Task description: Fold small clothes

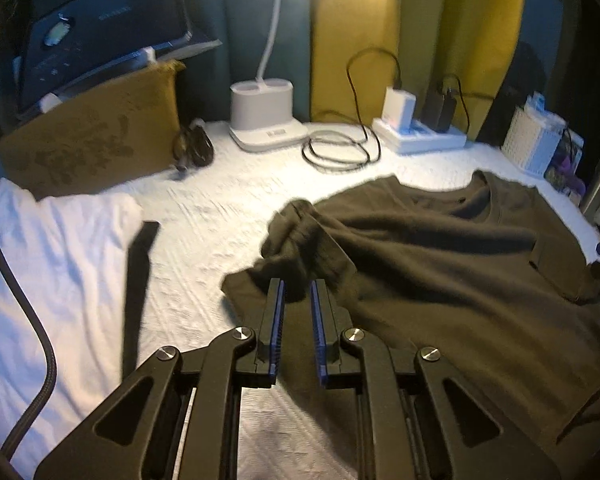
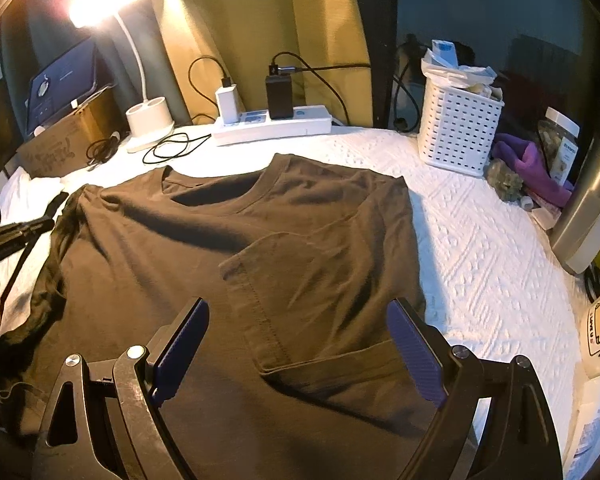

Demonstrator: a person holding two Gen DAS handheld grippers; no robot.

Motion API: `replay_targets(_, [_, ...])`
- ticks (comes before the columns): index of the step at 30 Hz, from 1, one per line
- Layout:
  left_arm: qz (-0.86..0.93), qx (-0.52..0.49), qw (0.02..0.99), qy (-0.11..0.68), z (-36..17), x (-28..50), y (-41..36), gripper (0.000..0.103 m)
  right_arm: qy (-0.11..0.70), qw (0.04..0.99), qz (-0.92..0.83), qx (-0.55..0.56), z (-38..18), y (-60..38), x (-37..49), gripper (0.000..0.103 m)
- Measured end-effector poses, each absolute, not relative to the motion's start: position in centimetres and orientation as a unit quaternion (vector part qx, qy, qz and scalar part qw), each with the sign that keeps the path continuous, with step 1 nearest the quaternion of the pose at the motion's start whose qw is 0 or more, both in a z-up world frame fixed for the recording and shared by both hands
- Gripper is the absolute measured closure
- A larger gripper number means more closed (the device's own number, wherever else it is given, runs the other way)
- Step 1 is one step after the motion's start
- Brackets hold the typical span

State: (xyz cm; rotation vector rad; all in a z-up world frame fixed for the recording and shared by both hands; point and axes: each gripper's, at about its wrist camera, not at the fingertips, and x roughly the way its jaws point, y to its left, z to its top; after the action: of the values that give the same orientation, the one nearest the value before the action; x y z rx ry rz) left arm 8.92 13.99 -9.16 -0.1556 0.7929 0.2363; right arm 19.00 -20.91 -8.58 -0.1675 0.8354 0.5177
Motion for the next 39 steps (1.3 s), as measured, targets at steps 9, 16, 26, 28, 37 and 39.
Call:
replay_targets(9, [0.102, -0.090, 0.921, 0.365, -7.4, 9.0, 13.3, 0.102, 0.392, 0.880, 0.257, -0.080, -7.7, -20.9, 17.9, 0.011])
replay_targets(16, [0.089, -0.120, 0.895, 0.420, -10.1, 11.3, 11.9, 0.046, 0.386, 0.886, 0.247, -0.067, -7.5, -22.8, 17.8, 0.011])
replay_targets(26, [0.114, -0.081, 0.893, 0.427, -11.7, 11.9, 11.3, 0.101, 0.394, 0.886, 0.243, -0.043, -8.6, -24.7, 18.8, 0.011])
replay_targets(28, [0.117, -0.072, 0.903, 0.406, -10.3, 11.3, 11.1, 0.101, 0.393, 0.885, 0.244, -0.041, -8.7, -24.8, 18.9, 0.011])
replay_targets(37, [0.001, -0.006, 0.927, 0.375, -6.8, 12.7, 4.4, 0.101, 0.394, 0.885, 0.246, -0.028, -9.1, -25.6, 19.3, 0.011])
replay_targets(39, [-0.027, 0.008, 0.918, 0.395, -7.8, 13.3, 2.9, 0.101, 0.396, 0.885, 0.243, -0.026, -9.2, -25.9, 19.3, 0.011])
